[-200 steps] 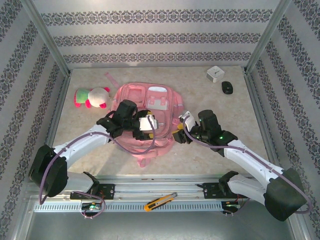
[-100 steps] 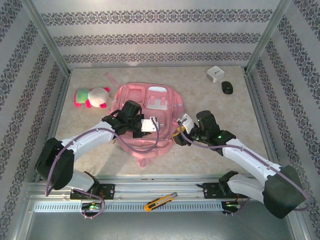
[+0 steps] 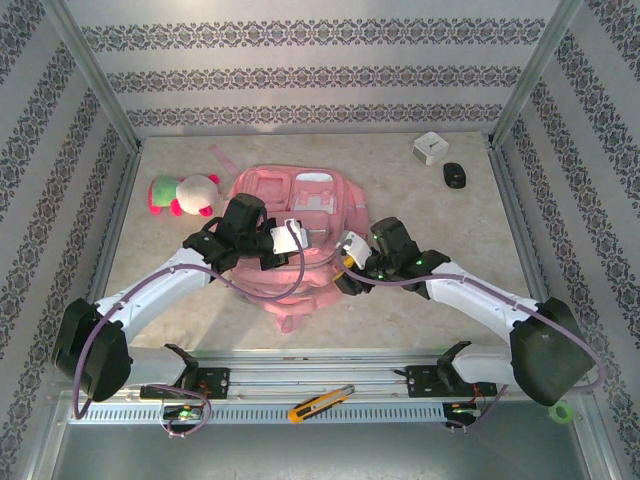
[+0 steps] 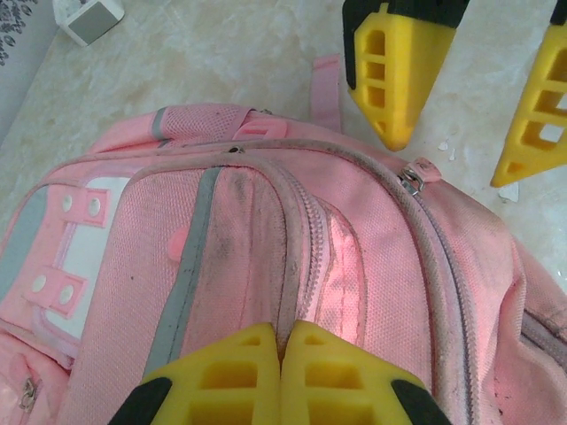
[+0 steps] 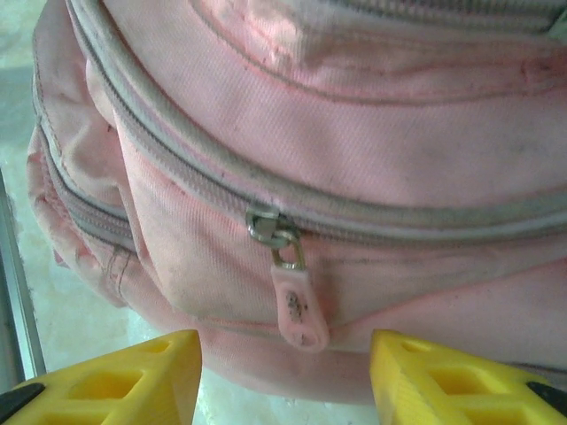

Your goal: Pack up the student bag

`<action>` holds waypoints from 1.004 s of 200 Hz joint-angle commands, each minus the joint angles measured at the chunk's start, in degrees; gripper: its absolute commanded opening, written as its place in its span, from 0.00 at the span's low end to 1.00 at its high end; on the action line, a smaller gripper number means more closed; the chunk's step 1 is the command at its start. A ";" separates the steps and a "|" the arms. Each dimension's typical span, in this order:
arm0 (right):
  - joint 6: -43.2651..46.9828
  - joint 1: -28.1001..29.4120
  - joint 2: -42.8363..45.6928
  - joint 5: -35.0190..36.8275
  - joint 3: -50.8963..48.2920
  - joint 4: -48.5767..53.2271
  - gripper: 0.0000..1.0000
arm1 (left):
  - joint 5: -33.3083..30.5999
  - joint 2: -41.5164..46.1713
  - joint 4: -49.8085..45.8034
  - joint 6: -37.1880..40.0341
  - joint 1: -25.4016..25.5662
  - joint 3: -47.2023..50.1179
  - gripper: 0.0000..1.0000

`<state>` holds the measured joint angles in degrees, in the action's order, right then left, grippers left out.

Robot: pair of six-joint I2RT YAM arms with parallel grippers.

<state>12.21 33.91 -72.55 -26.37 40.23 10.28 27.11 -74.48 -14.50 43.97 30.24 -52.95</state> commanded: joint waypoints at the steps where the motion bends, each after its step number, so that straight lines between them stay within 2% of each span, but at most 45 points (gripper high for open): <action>1: -0.39 0.32 -1.14 -0.82 1.85 -4.10 0.52 | 3.73 2.22 4.78 -1.81 -0.53 -0.96 0.00; 48: -1.39 0.45 -4.91 -1.79 3.97 -5.82 0.43 | 4.92 3.45 6.07 -3.09 -0.53 -0.45 0.00; 54: -1.44 0.45 -5.21 -1.27 4.14 -5.82 0.37 | 4.83 3.57 6.09 -3.05 -0.45 -0.46 0.00; 71: -1.71 0.45 -5.16 1.43 4.16 -5.42 0.10 | 4.09 3.77 5.63 -2.28 -0.69 -0.41 0.00; 81: -1.59 0.19 -4.37 2.38 3.92 -4.79 0.00 | 3.82 3.78 4.93 -1.72 -0.94 -0.49 0.00; 121: -2.08 -3.76 -0.38 2.79 1.79 -2.57 0.00 | 2.49 3.91 0.98 2.34 -1.95 -0.67 0.00; 154: -2.78 -8.40 -0.34 1.75 2.28 -0.58 0.00 | 2.57 4.68 -1.41 4.47 -2.34 -0.47 0.00; 201: -0.52 -10.71 -5.87 0.84 7.18 1.57 0.00 | 12.19 5.89 -1.85 5.18 -2.33 0.78 0.00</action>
<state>10.70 25.39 -75.61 -28.99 44.23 8.78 31.59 -72.10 -14.55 47.03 29.10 -52.53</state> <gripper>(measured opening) 0.042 0.049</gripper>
